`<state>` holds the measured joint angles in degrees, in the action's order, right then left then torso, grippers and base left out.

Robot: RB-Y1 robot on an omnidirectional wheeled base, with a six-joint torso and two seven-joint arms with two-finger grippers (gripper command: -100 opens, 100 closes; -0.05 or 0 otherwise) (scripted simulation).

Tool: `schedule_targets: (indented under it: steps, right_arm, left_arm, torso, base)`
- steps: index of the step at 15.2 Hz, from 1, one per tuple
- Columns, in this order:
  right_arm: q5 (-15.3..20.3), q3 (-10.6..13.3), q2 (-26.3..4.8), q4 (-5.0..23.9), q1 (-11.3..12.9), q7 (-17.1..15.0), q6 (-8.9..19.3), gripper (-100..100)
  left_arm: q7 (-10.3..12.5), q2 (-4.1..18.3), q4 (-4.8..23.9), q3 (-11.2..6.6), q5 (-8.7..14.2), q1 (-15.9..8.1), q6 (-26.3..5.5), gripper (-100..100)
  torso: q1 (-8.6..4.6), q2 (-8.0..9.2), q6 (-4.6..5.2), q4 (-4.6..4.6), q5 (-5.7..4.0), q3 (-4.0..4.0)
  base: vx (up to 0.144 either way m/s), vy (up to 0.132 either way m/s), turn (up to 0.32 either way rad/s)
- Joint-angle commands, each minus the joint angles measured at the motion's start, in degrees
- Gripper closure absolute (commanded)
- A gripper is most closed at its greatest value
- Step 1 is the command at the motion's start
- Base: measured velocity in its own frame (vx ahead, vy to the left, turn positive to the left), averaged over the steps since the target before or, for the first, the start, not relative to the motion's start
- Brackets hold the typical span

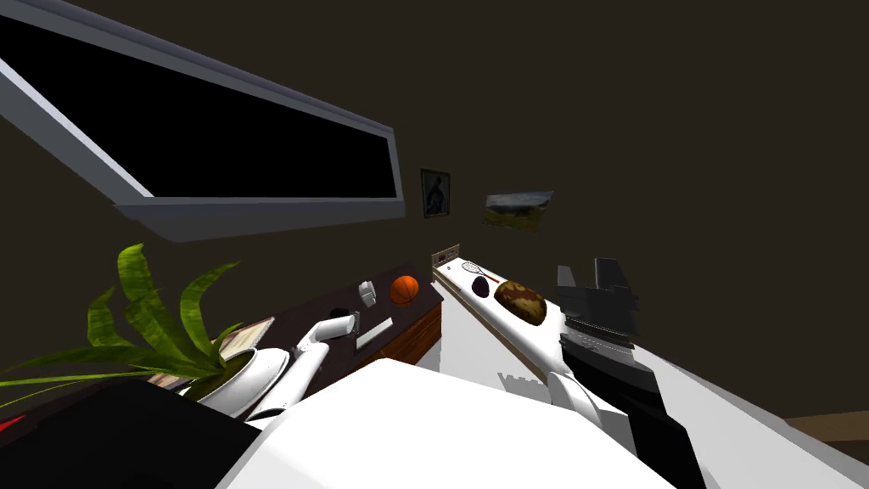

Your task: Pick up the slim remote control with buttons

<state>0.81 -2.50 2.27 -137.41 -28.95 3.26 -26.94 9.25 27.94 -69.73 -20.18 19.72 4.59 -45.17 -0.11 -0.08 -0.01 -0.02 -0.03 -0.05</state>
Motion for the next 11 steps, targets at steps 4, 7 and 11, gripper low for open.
schedule_targets:
  steps: [4, 7, 11]
  right_arm:
    - [0.0, 0.0, 0.0, 0.0, 0.0, 0.0, 0.0, 0]
    - [0.0, 0.0, 0.0, 0.0, 0.0, 0.0, 0.0, 0]
    - [0.0, 0.0, 0.0, 0.0, 0.0, 0.0, 0.0, 0]
  left_arm:
    - [0.9, 0.4, 4.9, -1.88, 1.5, -1.5, -5.9, -100]
    - [1.2, 0.5, 7.5, -2.68, 2.1, -2.3, -8.3, -100]
    - [1.9, 0.6, 11.8, -4.13, 3.2, -3.6, -12.5, -100]
  torso:
    - [-0.02, -0.04, 0.03, 0.0, 0.0, -0.02]
    - [0.03, -0.05, 0.01, -0.01, 0.01, -0.03]
    - [0.03, -0.09, 0.01, -0.02, 0.01, -0.05]
  base:
    - [0.04, -0.02, -0.106]
    - [0.038, -0.009, -0.066]
    - [0.051, -0.01, -0.1]
